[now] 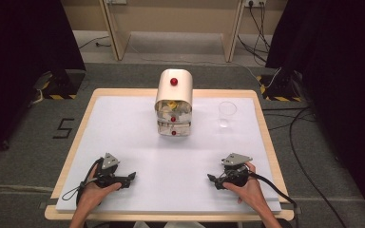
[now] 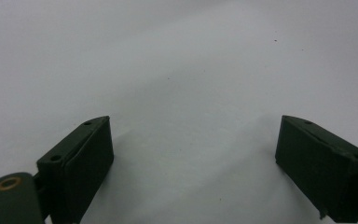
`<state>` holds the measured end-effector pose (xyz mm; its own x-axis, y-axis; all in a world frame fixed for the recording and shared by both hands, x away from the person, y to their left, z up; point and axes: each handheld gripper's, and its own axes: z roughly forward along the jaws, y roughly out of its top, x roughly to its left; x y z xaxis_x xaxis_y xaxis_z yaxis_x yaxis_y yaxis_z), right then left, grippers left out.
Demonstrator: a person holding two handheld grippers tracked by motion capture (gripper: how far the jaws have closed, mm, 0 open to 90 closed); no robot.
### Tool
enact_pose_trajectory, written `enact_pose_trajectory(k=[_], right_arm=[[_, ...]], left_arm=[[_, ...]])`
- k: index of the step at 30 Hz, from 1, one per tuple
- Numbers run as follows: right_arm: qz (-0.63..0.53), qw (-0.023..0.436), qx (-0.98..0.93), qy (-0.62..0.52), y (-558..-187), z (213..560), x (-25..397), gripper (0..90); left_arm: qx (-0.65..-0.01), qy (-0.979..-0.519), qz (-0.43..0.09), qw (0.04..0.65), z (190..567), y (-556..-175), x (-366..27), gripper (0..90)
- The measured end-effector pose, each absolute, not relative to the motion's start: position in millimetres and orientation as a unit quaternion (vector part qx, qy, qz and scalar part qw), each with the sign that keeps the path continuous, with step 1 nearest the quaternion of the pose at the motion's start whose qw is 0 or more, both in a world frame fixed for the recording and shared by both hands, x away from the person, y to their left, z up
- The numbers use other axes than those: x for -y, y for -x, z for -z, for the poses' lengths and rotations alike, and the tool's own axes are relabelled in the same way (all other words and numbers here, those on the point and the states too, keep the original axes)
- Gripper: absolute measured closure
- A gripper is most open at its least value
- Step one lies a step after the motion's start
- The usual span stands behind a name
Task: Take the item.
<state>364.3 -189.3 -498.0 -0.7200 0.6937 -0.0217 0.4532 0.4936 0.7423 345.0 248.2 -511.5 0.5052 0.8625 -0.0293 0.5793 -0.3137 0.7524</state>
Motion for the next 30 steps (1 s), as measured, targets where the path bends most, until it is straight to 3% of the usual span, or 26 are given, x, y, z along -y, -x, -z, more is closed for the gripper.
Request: enact_pose_trajectory(k=[12, 30], right_arm=[[-0.394, 0.206, -0.847, -0.290, -370, 472, 170, 17.2], [-0.428, 0.214, -0.843, -0.246, -401, 446, 119, 21.1]], left_arm=[[-0.458, -0.787, -0.194, 0.365, 511, -345, -248, 10.3], [-0.458, -0.787, -0.194, 0.365, 512, -345, -248, 10.3]])
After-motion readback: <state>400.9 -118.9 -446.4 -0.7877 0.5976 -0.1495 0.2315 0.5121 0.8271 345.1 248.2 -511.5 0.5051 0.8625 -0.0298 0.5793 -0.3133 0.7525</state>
